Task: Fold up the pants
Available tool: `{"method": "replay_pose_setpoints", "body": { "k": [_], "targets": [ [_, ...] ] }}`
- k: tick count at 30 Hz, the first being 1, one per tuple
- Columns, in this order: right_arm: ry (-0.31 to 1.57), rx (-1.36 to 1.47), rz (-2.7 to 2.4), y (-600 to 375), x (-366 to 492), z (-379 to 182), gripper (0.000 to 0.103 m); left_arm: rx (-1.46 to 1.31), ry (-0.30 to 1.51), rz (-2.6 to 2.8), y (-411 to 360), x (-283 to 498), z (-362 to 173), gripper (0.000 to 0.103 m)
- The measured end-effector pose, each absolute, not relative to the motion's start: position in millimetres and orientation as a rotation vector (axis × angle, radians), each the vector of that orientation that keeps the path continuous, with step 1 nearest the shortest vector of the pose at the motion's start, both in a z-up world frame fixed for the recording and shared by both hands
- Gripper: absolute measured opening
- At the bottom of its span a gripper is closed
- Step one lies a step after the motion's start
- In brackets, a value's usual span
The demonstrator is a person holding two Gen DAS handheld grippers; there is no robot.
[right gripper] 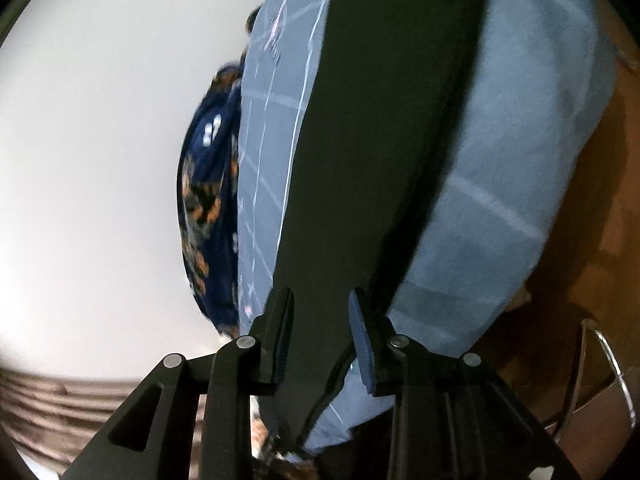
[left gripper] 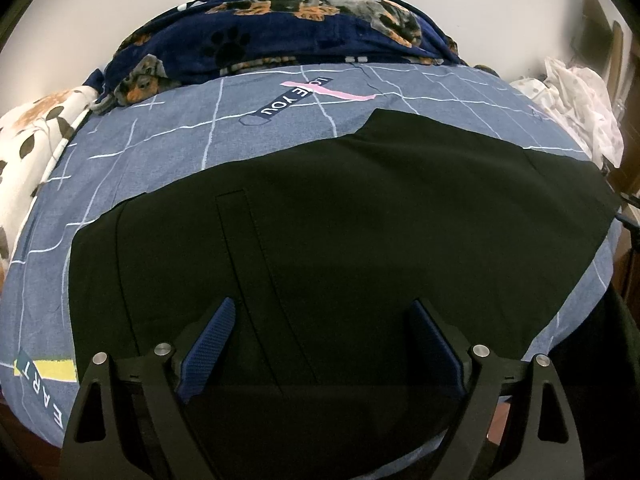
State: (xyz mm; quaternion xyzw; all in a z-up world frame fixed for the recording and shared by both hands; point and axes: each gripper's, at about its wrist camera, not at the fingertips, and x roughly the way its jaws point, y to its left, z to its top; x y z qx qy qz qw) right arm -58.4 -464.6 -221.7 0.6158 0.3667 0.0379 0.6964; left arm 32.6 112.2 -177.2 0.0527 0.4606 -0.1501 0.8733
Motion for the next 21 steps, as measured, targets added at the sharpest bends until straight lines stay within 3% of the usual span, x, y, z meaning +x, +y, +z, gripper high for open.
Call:
{"method": "replay_pose_setpoints", "body": {
  "k": [12, 21],
  "targets": [
    [0.967, 1.228, 0.155, -422.1, -23.4, -234.9, 0.031, 0.112, 0.963, -0.315, 111.5, 33.0, -177.9, 0.089],
    [0.961, 1.238, 0.155, -424.1, -28.6, -238.6, 0.031, 0.119, 0.963, -0.312, 111.0, 32.6, -177.4, 0.09]
  ]
}}
